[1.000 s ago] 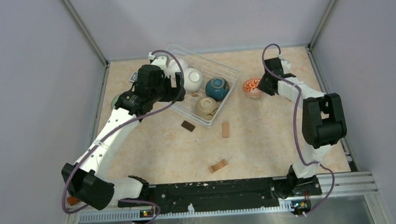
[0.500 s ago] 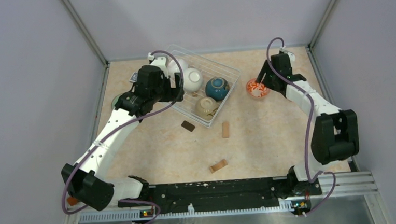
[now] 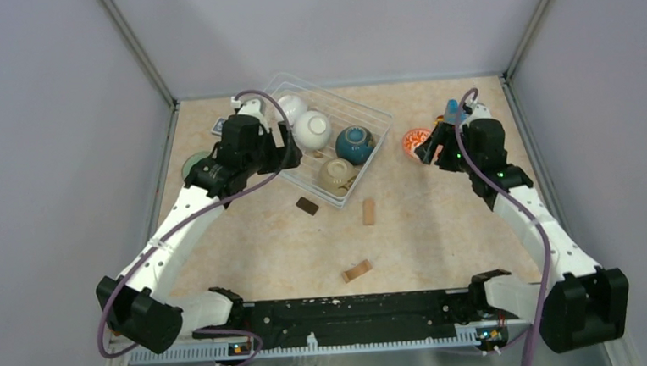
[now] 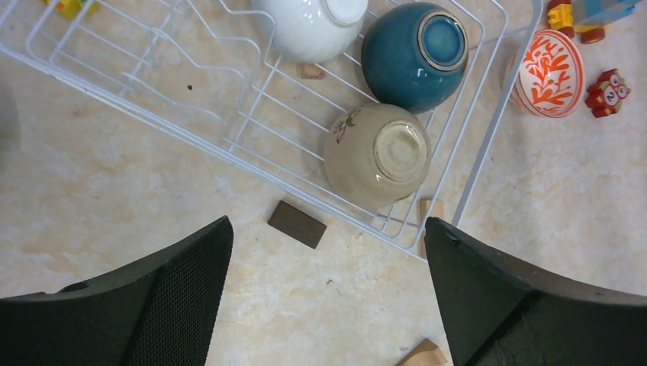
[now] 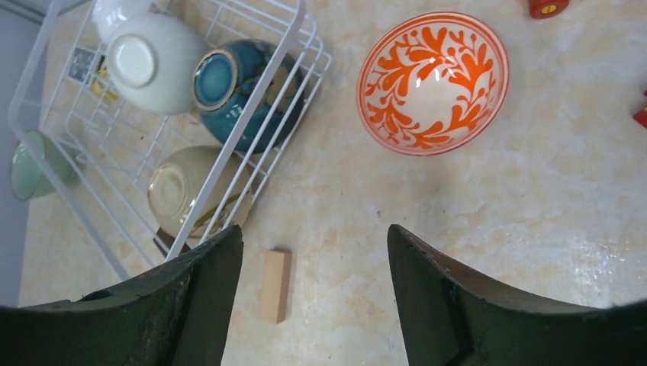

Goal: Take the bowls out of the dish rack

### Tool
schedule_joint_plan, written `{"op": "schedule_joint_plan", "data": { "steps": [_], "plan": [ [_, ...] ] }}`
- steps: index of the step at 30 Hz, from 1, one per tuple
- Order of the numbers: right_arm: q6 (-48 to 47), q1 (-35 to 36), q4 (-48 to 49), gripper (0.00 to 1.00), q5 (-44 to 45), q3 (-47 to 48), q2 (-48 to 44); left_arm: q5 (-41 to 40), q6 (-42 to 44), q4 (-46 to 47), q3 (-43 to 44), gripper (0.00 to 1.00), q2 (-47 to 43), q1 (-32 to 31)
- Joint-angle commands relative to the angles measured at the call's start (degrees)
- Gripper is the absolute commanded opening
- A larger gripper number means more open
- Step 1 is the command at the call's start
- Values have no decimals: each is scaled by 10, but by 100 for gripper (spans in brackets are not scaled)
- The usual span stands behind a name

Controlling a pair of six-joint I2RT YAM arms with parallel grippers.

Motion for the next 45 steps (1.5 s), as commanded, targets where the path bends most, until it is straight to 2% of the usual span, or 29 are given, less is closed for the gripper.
{"op": "schedule_joint_plan", "data": {
  "steps": [1,6,9,16,19,24,30,35,39,45],
  "plan": [
    [-20,-5,13,69,-66,-56,-102,40,-72,38,-38,99,-57,3],
    [4,-6,19,72,-100,-109,-189,85,-122,50,-82,99,-95,3],
    [23,-5,40,81,-118,-139,-229,106,-145,66,-111,99,-123,3],
    [60,-5,75,87,-142,-154,-243,133,-165,94,-146,99,-165,3],
    [70,-5,79,98,-148,-149,-240,141,-159,125,-157,99,-158,3],
    [80,-5,79,99,-145,-149,-244,144,-118,177,-158,99,-105,3],
    [68,-5,75,99,-141,-143,-241,53,-87,242,-134,99,-2,4],
    [57,-5,63,99,-128,-129,-242,21,-32,276,-71,99,108,17],
    [50,-5,71,99,-129,-118,-242,42,5,257,6,99,203,46],
    [23,-4,94,99,-148,-90,-208,115,52,271,82,99,286,72]
  ]
}}
